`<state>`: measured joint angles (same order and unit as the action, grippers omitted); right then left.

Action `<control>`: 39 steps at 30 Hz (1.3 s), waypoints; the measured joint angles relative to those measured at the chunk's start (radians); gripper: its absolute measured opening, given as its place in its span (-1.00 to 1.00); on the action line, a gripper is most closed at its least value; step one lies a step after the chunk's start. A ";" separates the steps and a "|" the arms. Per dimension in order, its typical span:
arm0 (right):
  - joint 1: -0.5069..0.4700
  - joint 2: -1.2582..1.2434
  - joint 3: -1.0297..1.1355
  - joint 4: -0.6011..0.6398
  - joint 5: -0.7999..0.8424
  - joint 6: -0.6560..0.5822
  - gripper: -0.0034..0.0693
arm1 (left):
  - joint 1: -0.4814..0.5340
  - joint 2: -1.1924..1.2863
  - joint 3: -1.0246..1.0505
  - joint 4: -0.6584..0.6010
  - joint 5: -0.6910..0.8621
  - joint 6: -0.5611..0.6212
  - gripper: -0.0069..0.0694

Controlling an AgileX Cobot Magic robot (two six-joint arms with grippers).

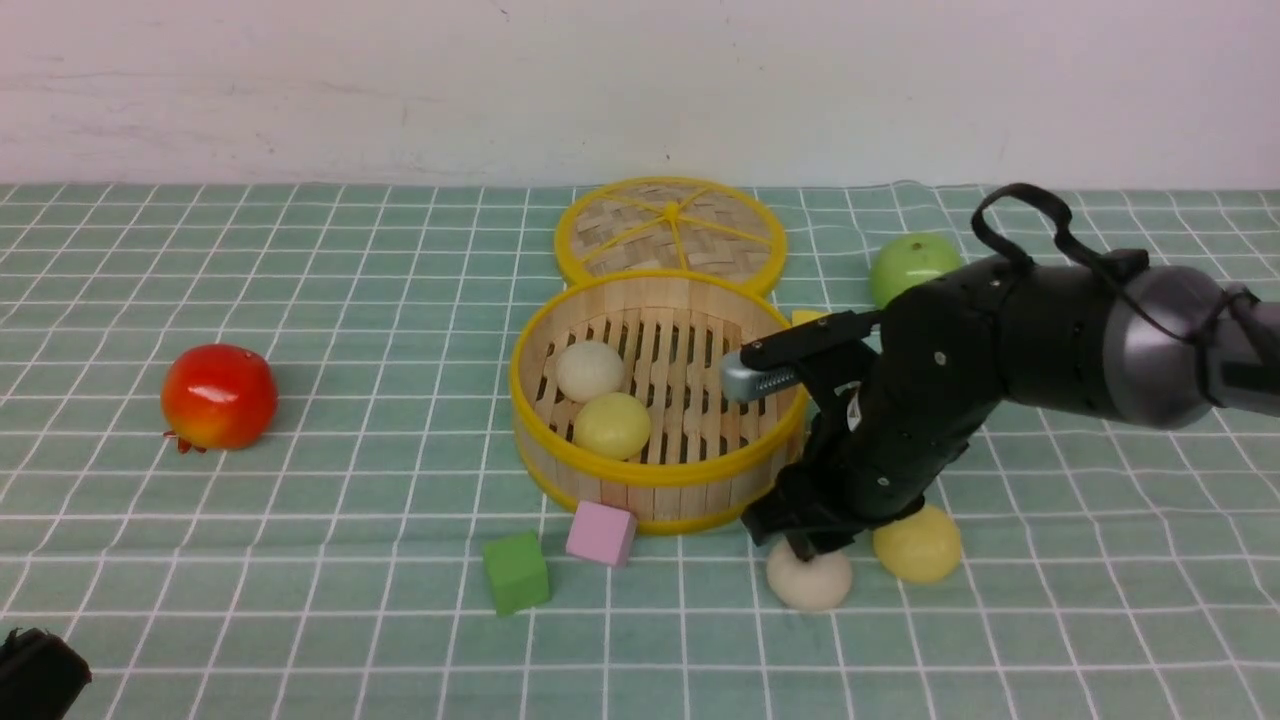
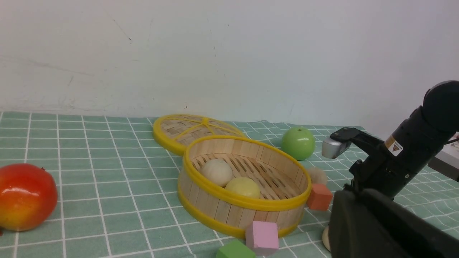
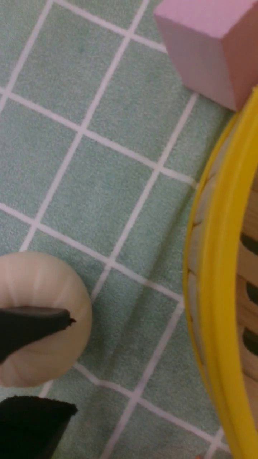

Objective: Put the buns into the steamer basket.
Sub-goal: Use the right arm to grab a steamed stuffed bun, then use the right arm to put the steamed stuffed bun into the steamer

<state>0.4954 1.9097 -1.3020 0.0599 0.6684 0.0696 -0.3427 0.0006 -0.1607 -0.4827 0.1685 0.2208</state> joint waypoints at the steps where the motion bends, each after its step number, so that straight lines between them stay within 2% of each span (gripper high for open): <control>1: 0.000 0.000 0.000 0.011 0.002 0.000 -0.12 | 0.000 0.000 0.000 0.000 0.000 0.000 -0.77; 6: 0.000 0.000 0.000 0.024 0.018 -0.010 -0.35 | 0.000 0.000 0.000 0.000 0.000 0.000 -0.76; 7: 0.000 0.000 0.000 0.034 0.027 -0.025 -0.51 | 0.000 0.000 0.000 0.000 0.000 0.000 -0.76; 9: 0.000 0.000 0.000 0.044 0.033 -0.037 -0.66 | 0.000 0.000 0.000 0.000 0.000 0.000 -0.75; 10: 0.000 0.000 0.000 0.059 0.037 -0.057 -0.82 | 0.000 0.000 0.000 0.000 0.000 0.000 -0.74; 12: 0.000 0.000 0.000 0.066 0.044 -0.078 -0.89 | 0.000 0.000 0.000 0.000 0.000 0.000 -0.74; 21: 0.022 -0.113 -0.071 0.084 0.093 -0.105 -0.90 | 0.000 0.000 0.000 0.000 0.000 0.000 -0.72; 29: 0.025 -0.063 -0.196 0.091 -0.152 -0.116 -0.89 | 0.000 0.000 0.000 0.000 0.000 0.000 -0.68; 35: 0.025 0.069 -0.197 0.091 -0.237 -0.102 -0.83 | 0.000 0.000 0.000 0.000 0.000 0.000 -0.67; 39: 0.025 0.105 -0.197 0.091 -0.239 -0.101 -0.68 | 0.000 0.000 0.000 0.000 0.000 0.000 -0.66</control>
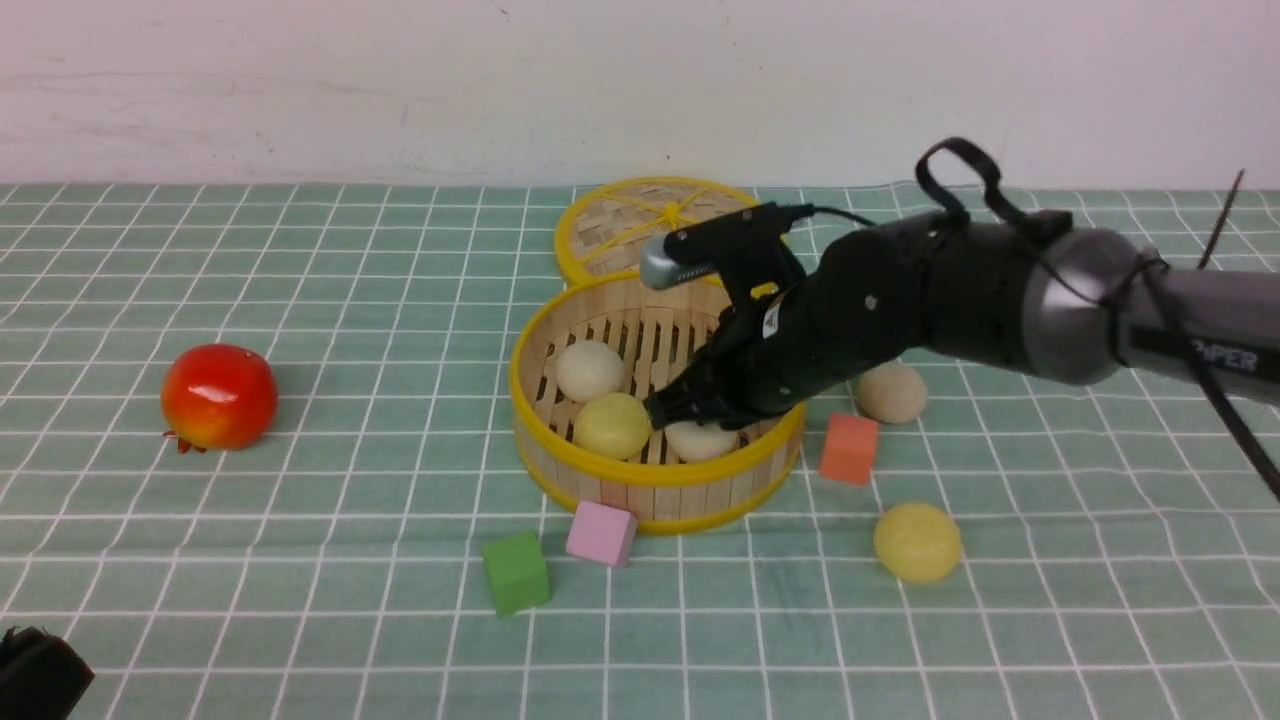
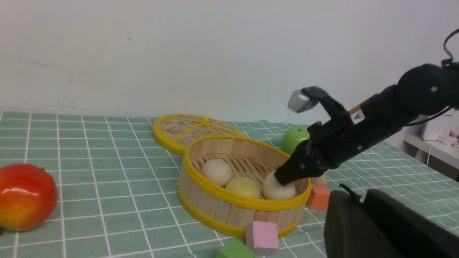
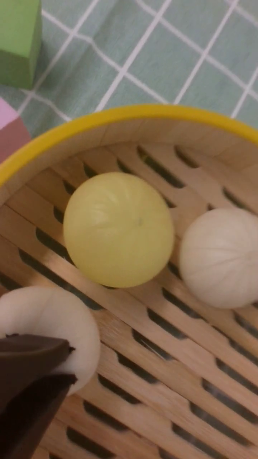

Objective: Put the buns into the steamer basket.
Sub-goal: Use the right arm to put the steamed stuffed bun into the steamer, then use the right arm to grab a steamed stuffed bun

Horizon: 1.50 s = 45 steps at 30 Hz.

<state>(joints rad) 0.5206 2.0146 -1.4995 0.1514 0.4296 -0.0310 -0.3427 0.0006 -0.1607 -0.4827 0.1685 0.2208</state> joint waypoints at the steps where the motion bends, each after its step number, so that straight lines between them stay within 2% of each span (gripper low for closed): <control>1: 0.000 0.002 0.000 0.000 0.000 0.001 -0.61 | 0.000 0.000 0.000 0.000 0.000 0.000 -0.66; 3: 0.000 0.003 0.000 0.000 -0.002 0.003 -0.47 | 0.000 0.000 0.000 0.000 0.000 0.000 -0.65; 4: 0.000 0.003 0.000 -0.001 -0.005 0.003 -0.32 | 0.000 0.000 0.000 0.000 0.000 0.000 -0.64; 5: 0.000 0.003 0.000 -0.001 -0.005 0.003 -0.30 | 0.000 0.000 0.000 0.000 0.000 0.000 -0.64; 10: 0.000 -0.066 0.001 -0.003 0.045 0.003 0.24 | 0.000 0.000 0.000 0.000 0.000 0.000 -0.63; 13: 0.000 -0.175 0.001 -0.029 0.143 0.002 0.39 | 0.000 0.000 0.000 0.000 0.000 0.000 -0.62; 16: 0.000 -0.264 0.001 -0.096 0.258 0.008 0.39 | 0.000 0.000 0.000 0.000 0.000 0.000 -0.62; 19: -0.002 -0.365 0.037 -0.265 0.496 0.106 0.26 | 0.000 0.000 0.000 0.000 0.000 0.000 -0.62; 22: -0.019 -0.389 0.126 -0.328 0.595 0.182 0.11 | 0.000 0.000 0.000 0.000 0.000 0.000 -0.61; 24: -0.033 -0.390 0.188 -0.332 0.601 0.204 0.02 | 0.000 0.000 0.000 0.000 0.000 0.000 -0.61; 27: -0.058 -0.388 0.312 -0.309 0.508 0.240 -0.08 | 0.000 0.000 0.000 0.000 0.000 0.000 -0.60; 29: -0.099 -0.388 0.393 -0.282 0.357 0.277 -0.11 | 0.000 0.000 0.000 0.000 0.000 0.000 -0.59; 33: -0.159 -0.388 0.429 -0.231 0.217 0.288 -0.12 | 0.000 0.000 0.000 0.000 0.000 0.000 -0.59; 45: -0.183 -0.288 0.437 -0.108 0.058 0.221 -0.12 | 0.000 0.000 0.000 0.000 0.000 0.000 -0.58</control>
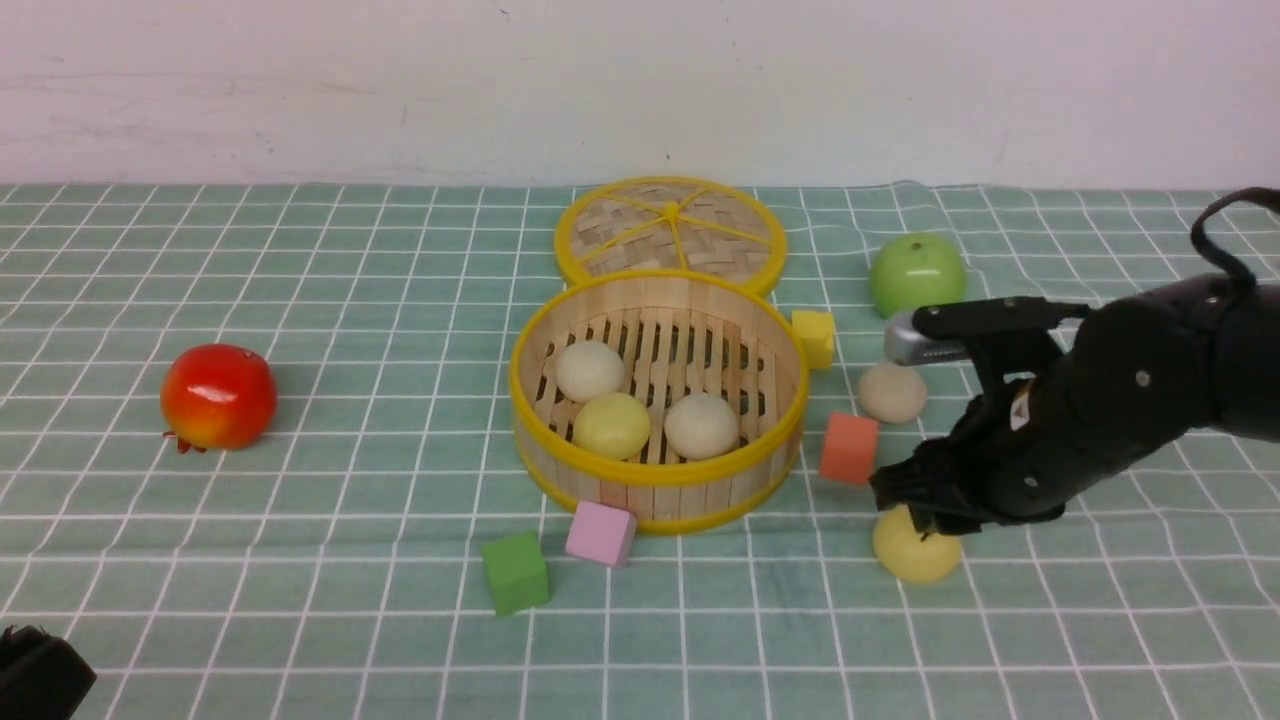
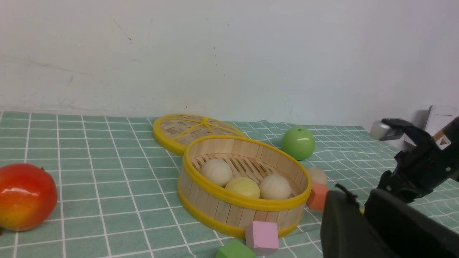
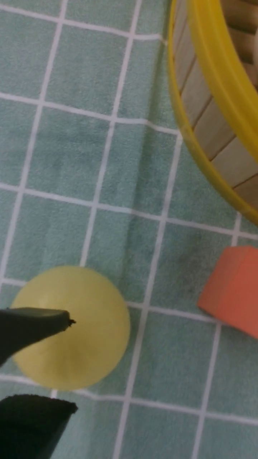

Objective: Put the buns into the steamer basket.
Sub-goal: Use the right arm to grab a steamed stuffed bun

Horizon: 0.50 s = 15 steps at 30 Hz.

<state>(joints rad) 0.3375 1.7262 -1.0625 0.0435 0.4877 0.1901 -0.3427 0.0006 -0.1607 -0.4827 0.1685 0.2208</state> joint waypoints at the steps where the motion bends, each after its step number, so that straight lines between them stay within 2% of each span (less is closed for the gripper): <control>1: 0.000 0.005 0.000 0.003 -0.004 -0.004 -0.12 | 0.000 0.000 0.000 0.000 0.000 0.000 -0.58; 15: 0.000 0.055 0.000 0.016 -0.063 -0.009 -0.12 | 0.000 0.000 0.000 0.000 0.000 0.000 -0.57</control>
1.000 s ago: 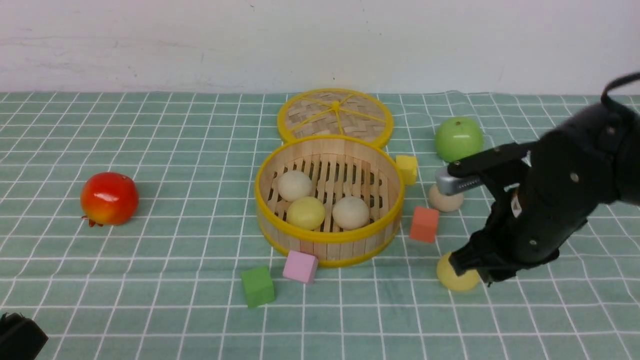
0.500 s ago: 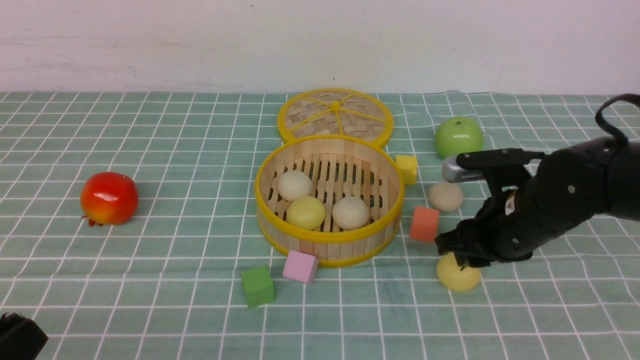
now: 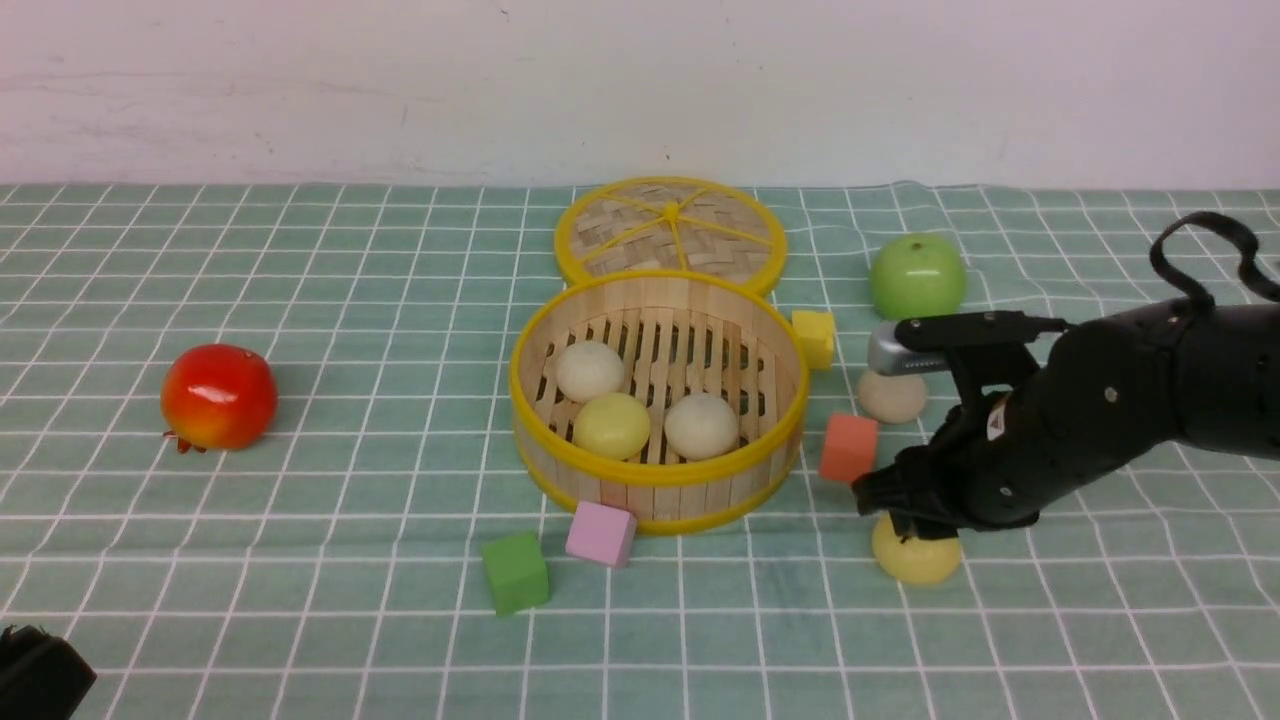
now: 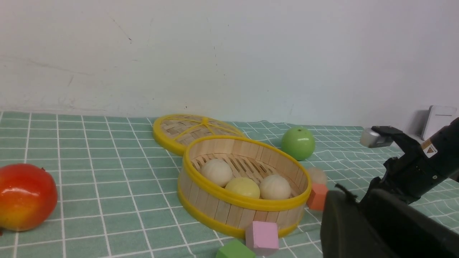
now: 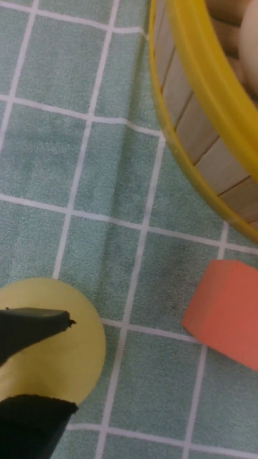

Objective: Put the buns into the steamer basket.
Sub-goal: Use the right arm to grab a steamed stuffed bun, then use the right arm to put the steamed stuffed bun into the steamer

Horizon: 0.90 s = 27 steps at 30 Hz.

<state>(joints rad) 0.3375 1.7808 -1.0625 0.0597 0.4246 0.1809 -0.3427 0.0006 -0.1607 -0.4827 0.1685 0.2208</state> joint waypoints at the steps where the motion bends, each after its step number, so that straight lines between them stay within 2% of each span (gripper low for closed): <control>1: 0.000 0.000 0.000 0.000 0.000 0.000 -0.12 | 0.000 0.000 0.000 0.000 0.000 0.000 -0.57; 5: 0.000 0.006 0.000 0.000 -0.009 -0.007 -0.16 | 0.000 0.000 0.000 0.000 0.000 0.000 -0.55; 7: 0.000 0.006 0.000 0.000 -0.009 -0.019 -0.25 | 0.000 0.000 0.000 0.000 0.000 0.000 -0.55; 10: 0.000 0.006 -0.001 0.000 0.001 -0.045 -0.49 | 0.000 0.000 0.000 0.000 0.000 0.000 -0.55; 11: 0.000 0.006 -0.001 0.000 0.005 -0.057 -0.63 | 0.000 0.000 0.000 0.000 0.000 0.000 -0.54; 12: 0.000 0.006 -0.001 0.000 0.005 -0.057 -0.65 | 0.000 0.000 0.000 0.000 0.000 0.000 -0.54; 14: 0.000 0.006 -0.001 0.003 0.009 -0.071 -0.87 | 0.000 0.000 0.000 0.000 0.000 0.000 -0.54; 15: 0.000 0.005 -0.002 0.003 0.010 -0.076 -0.90 | 0.000 0.000 0.000 0.000 0.000 0.000 -0.53; 21: 0.019 -0.057 -0.067 0.003 0.086 -0.084 -0.90 | 0.000 0.000 0.000 0.000 0.000 0.000 -0.53; 27: 0.085 -0.069 -0.243 0.034 0.066 -0.125 -0.90 | 0.000 0.000 0.000 0.000 0.000 0.000 -0.52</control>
<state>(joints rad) 0.4228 1.7123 -1.3056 0.0938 0.4904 0.0563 -0.3427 0.0006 -0.1607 -0.4827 0.1685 0.2208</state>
